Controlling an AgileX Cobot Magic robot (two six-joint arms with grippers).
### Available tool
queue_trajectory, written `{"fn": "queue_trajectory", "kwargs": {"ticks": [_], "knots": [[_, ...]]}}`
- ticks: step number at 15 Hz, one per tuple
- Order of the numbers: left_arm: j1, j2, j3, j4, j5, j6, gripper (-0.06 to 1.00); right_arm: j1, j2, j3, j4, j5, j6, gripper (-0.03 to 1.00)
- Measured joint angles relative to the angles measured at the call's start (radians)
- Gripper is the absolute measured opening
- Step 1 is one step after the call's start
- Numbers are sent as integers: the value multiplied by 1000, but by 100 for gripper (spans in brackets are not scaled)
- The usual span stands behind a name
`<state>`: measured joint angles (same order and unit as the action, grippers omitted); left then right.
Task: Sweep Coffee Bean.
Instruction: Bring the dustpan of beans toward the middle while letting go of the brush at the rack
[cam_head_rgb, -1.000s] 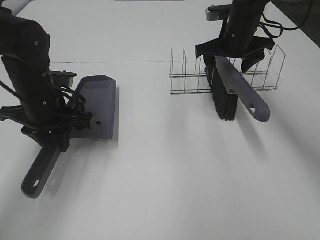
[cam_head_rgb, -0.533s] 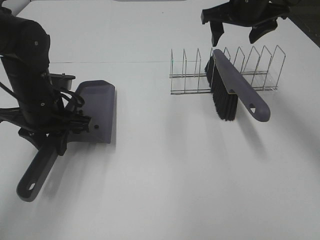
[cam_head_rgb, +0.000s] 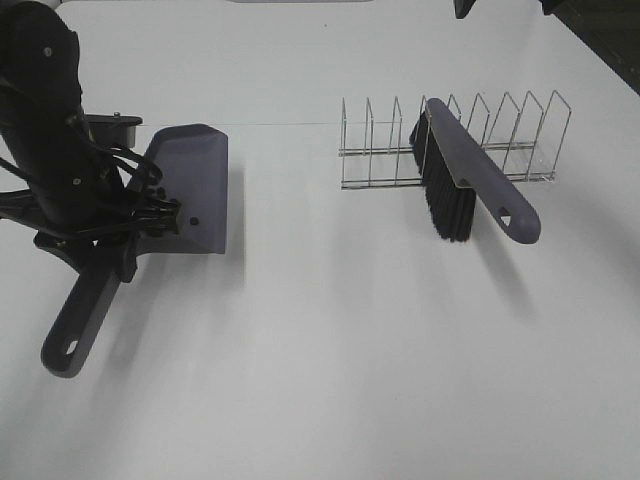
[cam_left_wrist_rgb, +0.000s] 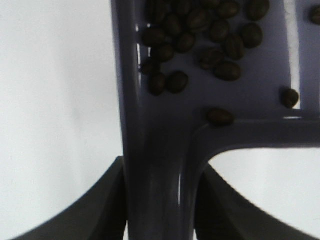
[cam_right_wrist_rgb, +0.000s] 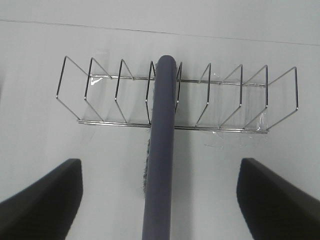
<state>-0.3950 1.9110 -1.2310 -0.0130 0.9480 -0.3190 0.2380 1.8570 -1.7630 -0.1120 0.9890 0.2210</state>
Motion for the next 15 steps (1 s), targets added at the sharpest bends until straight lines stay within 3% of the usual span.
{"fn": "queue_trajectory", "kwargs": {"ticks": [4,8,15], "knots": [[0,9,0,0,-77,-17,33,0,-208,319,4,-140,-1,72],[0,87,-19,1,-91,-18,33,0,-390,580,7,-241,-1,72],[0,165,-58,1,-181,-18,33,0,-526,689,8,-248,-1,72]]}}
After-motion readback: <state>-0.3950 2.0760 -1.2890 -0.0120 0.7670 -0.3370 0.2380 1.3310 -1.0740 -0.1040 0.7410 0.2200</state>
